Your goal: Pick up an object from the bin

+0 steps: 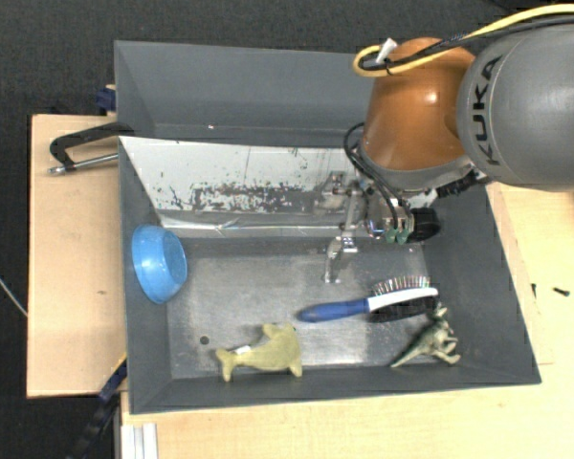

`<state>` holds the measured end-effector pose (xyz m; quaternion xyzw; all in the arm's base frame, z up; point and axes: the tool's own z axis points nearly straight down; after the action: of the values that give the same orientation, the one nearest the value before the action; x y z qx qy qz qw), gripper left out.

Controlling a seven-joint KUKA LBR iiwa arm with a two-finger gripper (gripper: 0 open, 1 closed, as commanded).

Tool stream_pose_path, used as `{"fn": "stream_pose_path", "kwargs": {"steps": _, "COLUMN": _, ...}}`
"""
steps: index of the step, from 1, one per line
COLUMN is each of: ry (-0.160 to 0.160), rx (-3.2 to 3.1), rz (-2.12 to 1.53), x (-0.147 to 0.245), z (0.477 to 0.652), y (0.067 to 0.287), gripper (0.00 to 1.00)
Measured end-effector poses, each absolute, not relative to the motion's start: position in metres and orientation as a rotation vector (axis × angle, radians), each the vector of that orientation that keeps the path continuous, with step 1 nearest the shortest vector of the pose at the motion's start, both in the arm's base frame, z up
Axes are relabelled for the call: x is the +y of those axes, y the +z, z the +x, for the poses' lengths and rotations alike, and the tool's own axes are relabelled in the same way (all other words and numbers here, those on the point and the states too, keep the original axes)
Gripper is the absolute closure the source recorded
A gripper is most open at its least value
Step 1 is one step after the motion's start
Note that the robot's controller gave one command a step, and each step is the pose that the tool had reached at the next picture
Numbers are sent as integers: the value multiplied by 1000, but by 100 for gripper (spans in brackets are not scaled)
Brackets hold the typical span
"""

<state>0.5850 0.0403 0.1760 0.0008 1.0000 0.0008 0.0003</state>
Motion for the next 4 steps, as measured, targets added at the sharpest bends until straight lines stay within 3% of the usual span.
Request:
{"fn": "stream_pose_path", "kwargs": {"steps": 1, "ry": -1, "rx": 3146, "rz": -139, "x": -29, "z": 523, "y": 76, "gripper": 0}}
{"fn": "stream_pose_path", "kwargs": {"steps": 2, "ry": 1, "rx": 3137, "rz": -145, "x": -25, "z": 526, "y": 79, "gripper": 100}}
{"fn": "stream_pose_path", "kwargs": {"steps": 3, "ry": -1, "rx": 3125, "rz": -155, "x": -24, "z": 506, "y": 209, "gripper": 100}}
{"fn": "stream_pose_path", "kwargs": {"steps": 4, "ry": 1, "rx": 3136, "rz": -191, "x": -18, "z": 497, "y": 205, "gripper": 100}}
